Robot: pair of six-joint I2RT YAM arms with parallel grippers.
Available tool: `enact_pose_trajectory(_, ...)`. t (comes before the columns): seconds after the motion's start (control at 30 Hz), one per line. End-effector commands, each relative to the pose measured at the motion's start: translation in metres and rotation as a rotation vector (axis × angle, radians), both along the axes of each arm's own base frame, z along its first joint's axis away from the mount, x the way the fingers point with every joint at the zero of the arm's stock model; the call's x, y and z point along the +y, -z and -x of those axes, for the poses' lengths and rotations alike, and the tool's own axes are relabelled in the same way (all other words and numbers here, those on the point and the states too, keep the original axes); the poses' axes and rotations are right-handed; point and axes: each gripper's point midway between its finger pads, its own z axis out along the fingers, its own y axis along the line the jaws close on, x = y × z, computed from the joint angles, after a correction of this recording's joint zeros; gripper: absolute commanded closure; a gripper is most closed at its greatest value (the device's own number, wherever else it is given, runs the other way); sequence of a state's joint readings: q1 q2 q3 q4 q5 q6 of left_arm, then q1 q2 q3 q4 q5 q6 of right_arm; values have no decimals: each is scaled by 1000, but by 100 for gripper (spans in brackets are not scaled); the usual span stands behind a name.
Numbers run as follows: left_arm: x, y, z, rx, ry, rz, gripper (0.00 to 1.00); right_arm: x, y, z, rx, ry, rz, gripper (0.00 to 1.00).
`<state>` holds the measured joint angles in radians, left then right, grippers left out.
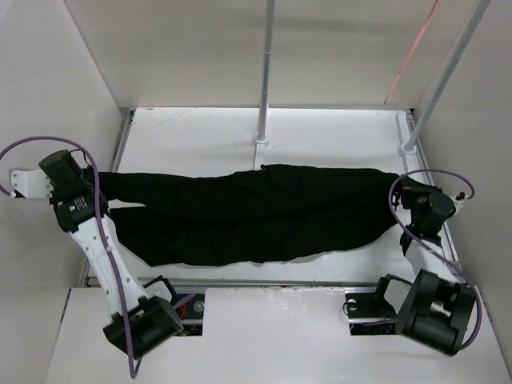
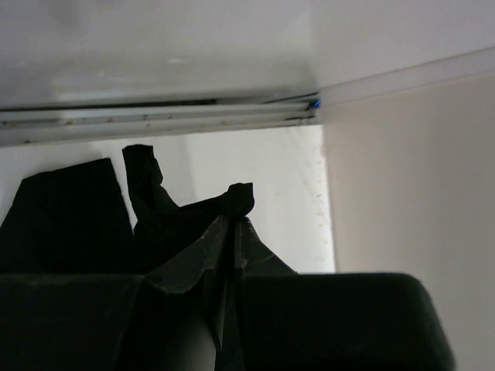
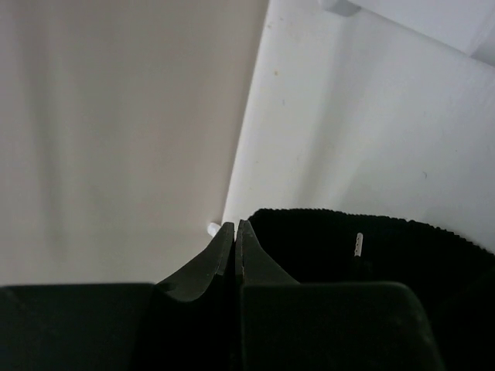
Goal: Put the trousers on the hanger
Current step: Fold the trousers
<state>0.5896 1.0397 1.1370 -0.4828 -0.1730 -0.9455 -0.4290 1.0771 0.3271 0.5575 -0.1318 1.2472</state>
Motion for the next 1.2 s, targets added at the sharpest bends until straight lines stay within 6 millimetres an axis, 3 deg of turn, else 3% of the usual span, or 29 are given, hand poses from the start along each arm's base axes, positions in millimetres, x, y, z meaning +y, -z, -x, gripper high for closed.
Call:
enact_pose_trajectory(0.0, -3, -38, 25, -112, -103, -62, 98, -13, -23, 17, -93, 64, 22, 100)
enact_pose_trajectory(0.1, -13, -46, 39, -115, -102, -87, 98, -10, -13, 34, -45, 59, 15, 100)
enact_pose_trajectory(0.17, -12, -37, 53, -58, -135, -101, 97, -9, -2, 45, 6, 73, 13, 99)
enact_pose_trajectory(0.23, -5, -12, 70, 55, -185, -132, 96, -11, 6, 56, 60, 99, 41, 99)
enact_pose_trajectory(0.37, 7, 55, 102, 258, -294, -156, 87, -26, 24, 82, 159, 223, 56, 95)
enact_pose_trajectory(0.47, 10, 78, 107, 308, -312, -156, 68, -32, 33, 92, 192, 276, 72, 90)
enact_pose_trajectory(0.57, 9, 71, 97, 270, -288, -146, 40, -32, 42, 94, 244, 274, 108, 71)
enact_pose_trajectory(0.63, 6, 62, 88, 236, -261, -151, 29, -30, 37, 92, 251, 262, 149, 55)
enact_pose_trajectory(0.73, -3, 45, 69, 168, -193, -170, 24, -32, 14, 93, 242, 286, 245, 33)
enact_pose_trajectory(0.8, -23, 37, 42, 109, -73, -176, 25, -30, -5, 94, 237, 303, 310, 26)
enact_pose_trajectory(0.87, -58, 42, 9, 85, 115, -188, 27, -26, -27, 94, 221, 318, 366, 20)
enact_pose_trajectory(1.0, -115, 74, -26, 146, 373, -246, 28, -2, -63, 83, 182, 236, 474, 18)
enact_pose_trajectory(1.1, -139, 100, -43, 229, 488, -267, 26, 33, -56, 69, 182, 93, 503, 25)
enact_pose_trajectory(1.17, -164, 119, -57, 293, 601, -264, 26, 58, -39, 61, 212, -16, 538, 45)
